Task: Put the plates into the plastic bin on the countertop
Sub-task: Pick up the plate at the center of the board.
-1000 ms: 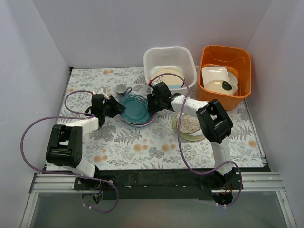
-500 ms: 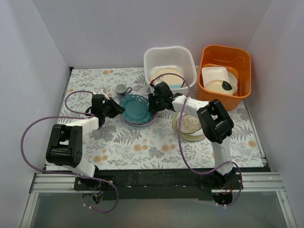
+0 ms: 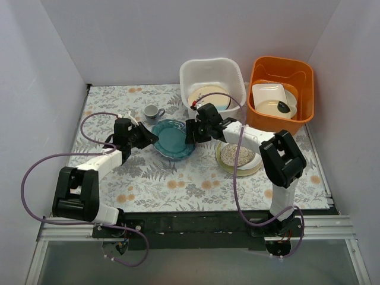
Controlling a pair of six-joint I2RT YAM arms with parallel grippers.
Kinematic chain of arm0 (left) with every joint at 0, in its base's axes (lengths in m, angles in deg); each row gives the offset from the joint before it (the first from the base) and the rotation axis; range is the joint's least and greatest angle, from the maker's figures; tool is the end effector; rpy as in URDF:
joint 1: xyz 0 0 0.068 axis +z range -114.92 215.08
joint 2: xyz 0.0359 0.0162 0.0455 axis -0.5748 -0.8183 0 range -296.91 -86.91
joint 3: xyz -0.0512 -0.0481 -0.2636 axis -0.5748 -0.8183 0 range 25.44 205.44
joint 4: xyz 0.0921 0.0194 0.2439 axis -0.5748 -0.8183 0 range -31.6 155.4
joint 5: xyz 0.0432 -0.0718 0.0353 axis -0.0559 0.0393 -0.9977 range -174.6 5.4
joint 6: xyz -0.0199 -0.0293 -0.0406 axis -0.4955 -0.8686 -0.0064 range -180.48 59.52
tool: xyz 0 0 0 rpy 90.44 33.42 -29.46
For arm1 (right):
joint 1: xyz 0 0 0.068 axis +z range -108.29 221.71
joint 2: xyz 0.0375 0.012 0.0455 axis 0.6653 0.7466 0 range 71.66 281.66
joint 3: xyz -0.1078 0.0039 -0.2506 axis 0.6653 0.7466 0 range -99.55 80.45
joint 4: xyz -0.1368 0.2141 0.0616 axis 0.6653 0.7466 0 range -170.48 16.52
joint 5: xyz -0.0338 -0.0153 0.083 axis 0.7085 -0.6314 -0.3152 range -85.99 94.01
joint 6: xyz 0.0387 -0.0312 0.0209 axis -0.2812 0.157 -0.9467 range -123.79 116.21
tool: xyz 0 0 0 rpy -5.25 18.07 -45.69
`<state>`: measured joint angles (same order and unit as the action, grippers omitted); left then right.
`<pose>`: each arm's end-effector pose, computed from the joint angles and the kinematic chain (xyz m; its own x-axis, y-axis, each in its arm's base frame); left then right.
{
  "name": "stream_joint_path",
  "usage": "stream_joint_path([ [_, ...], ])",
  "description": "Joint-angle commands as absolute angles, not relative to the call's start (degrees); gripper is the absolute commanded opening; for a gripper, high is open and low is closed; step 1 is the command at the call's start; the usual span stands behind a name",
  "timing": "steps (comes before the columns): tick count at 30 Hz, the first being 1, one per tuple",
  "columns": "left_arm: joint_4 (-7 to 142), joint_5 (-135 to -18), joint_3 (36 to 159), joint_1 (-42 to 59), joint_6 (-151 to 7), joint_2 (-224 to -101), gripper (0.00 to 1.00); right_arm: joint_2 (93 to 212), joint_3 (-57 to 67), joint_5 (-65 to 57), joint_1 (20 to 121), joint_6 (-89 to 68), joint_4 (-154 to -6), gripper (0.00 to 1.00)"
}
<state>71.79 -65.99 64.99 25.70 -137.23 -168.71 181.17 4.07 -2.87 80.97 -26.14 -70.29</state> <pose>0.2857 -0.0588 0.1915 -0.5314 -0.8471 -0.0038 -0.4684 0.2976 -0.8319 0.3268 0.2727 0.2036 -0.7559 -0.1305 -0.6416 -0.4416 0.8251 0.3525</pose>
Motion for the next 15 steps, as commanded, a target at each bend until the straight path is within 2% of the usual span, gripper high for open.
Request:
stream_joint_path([
  [1, 76.1, -62.7, 64.5, 24.8, -138.6, -161.4, 0.00, 173.4, 4.9, -6.5, 82.4, -27.3, -76.3, 0.68],
  [6, 74.9, -63.3, 64.2, 24.9, -138.3, -158.0, 0.00, 169.1, 8.5, -8.6, 81.5, -29.2, -79.9, 0.76],
  [15, 74.5, -63.7, 63.3, 24.8, -138.4, -154.3, 0.00, 166.7, 10.5, -12.3, 78.5, -31.2, -82.2, 0.78],
])
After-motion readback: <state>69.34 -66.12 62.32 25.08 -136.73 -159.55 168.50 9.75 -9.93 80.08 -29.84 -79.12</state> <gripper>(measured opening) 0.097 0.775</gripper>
